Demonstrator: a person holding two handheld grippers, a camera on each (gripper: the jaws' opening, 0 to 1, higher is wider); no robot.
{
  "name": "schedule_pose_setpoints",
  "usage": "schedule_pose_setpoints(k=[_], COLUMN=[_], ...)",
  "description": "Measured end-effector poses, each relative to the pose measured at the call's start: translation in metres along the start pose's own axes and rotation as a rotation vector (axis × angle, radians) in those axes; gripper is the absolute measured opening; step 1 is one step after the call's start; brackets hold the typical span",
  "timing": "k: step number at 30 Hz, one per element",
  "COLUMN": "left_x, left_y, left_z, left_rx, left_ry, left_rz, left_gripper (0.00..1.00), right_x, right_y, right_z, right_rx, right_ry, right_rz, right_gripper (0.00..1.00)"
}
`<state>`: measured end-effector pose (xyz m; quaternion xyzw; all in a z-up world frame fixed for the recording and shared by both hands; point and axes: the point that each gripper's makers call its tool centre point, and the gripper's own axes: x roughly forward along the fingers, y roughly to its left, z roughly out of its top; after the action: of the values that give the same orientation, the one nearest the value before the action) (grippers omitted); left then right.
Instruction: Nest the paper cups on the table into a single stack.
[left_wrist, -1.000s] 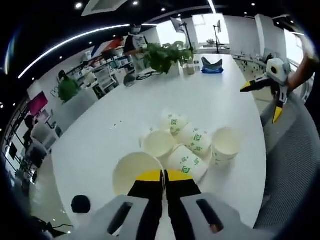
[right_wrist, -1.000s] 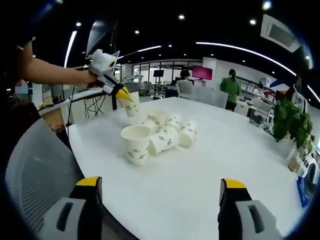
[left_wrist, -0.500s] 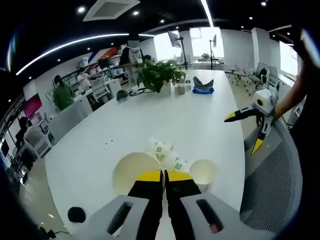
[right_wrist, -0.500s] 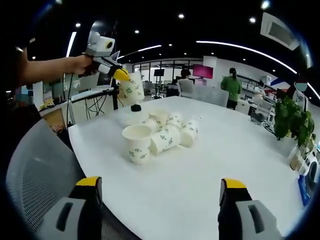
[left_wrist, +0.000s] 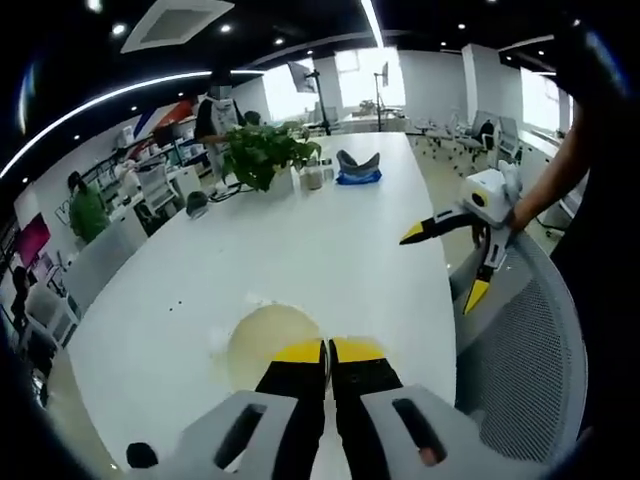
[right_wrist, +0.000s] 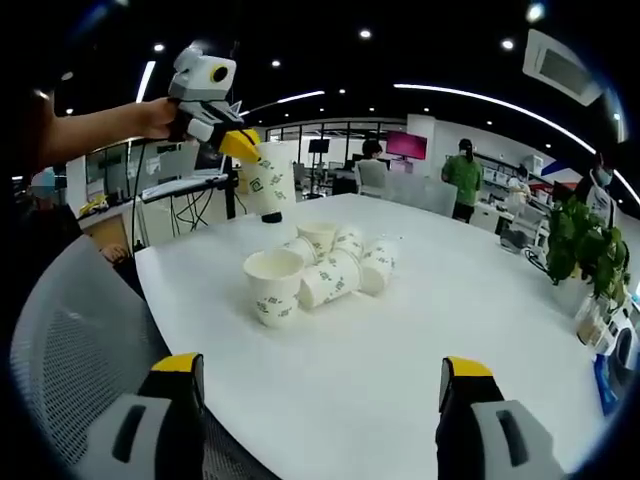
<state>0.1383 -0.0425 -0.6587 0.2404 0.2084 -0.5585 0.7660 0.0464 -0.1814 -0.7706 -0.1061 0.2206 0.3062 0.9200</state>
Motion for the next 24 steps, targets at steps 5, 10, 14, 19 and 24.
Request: schedule_pose_setpoints(k=[5, 10, 14, 19, 24], left_x=[0.009, 0.017, 0.024, 0.034, 0.044], left_y=[-0.012, -0.017, -0.022, -0.029, -0.035], left_z=[-0.002, -0.006, -0.011, -0.016, -0.024], left_rx=[0.02, 0.032, 0.037, 0.042, 0.07], left_ry=[0.013, 0.024, 0.036, 0.048, 0.08], left_rz=[-0.03, -0.046, -0.064, -0.081, -0.097], left_gripper=[0.0, 0.0, 0.0, 0.0, 0.0], right_x=[0.0, 0.0, 0.0, 0.001, 0.001], right_y=[0.001, 0.001, 0.0, 0.0, 0.001], right_z=[-0.001, -0.003, -0.003, -0.004, -0.005], right_rx=[-0.005, -0.006, -0.006, -0.01, -0.011], right_ry=[0.008, 0.012, 0.016, 0.022, 0.028], right_rz=[0.004, 0.004, 0.0, 0.002, 0.004], right_gripper=[0.99, 0.98, 0.98, 0.97, 0.96])
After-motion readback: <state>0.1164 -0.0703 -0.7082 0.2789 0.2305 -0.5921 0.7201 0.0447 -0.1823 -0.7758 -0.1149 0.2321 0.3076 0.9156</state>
